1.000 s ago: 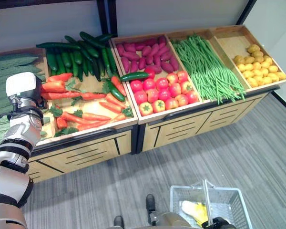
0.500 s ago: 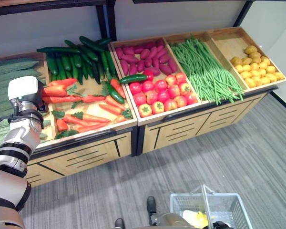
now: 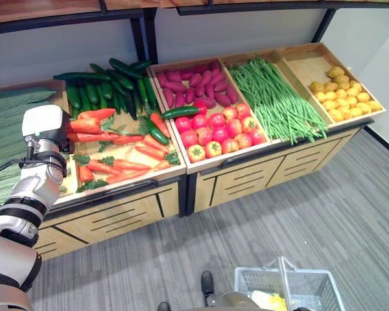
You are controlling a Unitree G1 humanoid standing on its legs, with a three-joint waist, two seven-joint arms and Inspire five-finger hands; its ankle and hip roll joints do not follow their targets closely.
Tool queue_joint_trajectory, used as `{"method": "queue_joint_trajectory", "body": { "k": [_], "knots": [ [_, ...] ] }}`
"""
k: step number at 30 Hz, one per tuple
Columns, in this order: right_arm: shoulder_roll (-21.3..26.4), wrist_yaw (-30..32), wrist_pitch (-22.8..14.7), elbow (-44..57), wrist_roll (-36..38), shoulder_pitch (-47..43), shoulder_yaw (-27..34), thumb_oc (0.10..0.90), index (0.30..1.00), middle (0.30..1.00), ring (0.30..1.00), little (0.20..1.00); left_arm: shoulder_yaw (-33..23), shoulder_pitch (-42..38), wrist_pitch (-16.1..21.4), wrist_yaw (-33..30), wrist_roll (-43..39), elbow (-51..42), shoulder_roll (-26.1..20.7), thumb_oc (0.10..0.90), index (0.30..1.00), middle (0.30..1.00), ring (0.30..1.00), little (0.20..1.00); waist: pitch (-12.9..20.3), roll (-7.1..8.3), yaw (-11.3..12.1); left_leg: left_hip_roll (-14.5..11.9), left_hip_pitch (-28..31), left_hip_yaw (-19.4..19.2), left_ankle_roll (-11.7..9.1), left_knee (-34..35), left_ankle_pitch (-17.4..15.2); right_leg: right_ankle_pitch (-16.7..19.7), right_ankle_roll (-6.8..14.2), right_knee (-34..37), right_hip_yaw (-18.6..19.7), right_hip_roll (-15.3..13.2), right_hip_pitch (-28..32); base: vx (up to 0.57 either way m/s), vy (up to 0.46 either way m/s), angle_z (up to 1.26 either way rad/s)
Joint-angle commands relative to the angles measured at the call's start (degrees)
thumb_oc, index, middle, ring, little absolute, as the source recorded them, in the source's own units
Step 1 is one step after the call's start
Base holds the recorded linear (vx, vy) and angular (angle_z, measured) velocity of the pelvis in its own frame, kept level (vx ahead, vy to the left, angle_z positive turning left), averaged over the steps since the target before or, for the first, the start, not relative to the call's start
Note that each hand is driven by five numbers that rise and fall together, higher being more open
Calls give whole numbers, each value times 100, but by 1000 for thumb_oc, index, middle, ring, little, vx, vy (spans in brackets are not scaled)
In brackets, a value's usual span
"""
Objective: Get the vegetables into the basket
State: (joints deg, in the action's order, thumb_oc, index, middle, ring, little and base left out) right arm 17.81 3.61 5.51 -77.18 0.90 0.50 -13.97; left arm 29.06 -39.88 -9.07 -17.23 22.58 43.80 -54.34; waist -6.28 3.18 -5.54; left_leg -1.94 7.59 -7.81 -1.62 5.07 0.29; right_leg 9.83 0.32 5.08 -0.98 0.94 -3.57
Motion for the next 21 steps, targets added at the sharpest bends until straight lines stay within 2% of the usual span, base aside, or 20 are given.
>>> {"method": "queue_joint_trajectory", "body": {
  "k": [1, 13, 17, 21],
  "knots": [
    [316, -12, 2, -269, 30, -17, -7, 400, 300, 300, 300, 300, -484, -537, -1, -278, 377, -207, -313, 400, 300, 300, 300, 300, 243, -209, -92, -32, -26, 44, -248, -7, -221, -729, 884, -8, -52, -647, 708, 9, 31, -1],
    [467, 117, -8, -287, 23, -59, 187, 400, 300, 300, 300, 300, -204, -760, -29, -240, 767, -361, -259, 400, 300, 300, 300, 300, 215, -182, -260, 62, 179, -230, -102, -91, -305, -708, 946, -148, 217, -753, 737, 6, 36, -4],
    [484, 148, 15, -282, 22, -52, 266, 400, 300, 300, 300, 300, -240, -799, -8, -261, 750, -528, -178, 400, 300, 300, 300, 300, 209, -156, -349, 112, 191, -544, -45, -204, -390, -604, 1018, -179, 553, -771, 601, -32, 48, -30],
    [472, 170, 18, -278, 206, -13, 425, 400, 300, 300, 300, 300, -107, -943, 69, -257, 750, -586, 0, 400, 300, 300, 300, 300, 180, -176, -560, 155, 223, -944, -6, -273, -462, -489, 1107, -224, 974, -756, 347, -57, 73, -59]
  ]
}}
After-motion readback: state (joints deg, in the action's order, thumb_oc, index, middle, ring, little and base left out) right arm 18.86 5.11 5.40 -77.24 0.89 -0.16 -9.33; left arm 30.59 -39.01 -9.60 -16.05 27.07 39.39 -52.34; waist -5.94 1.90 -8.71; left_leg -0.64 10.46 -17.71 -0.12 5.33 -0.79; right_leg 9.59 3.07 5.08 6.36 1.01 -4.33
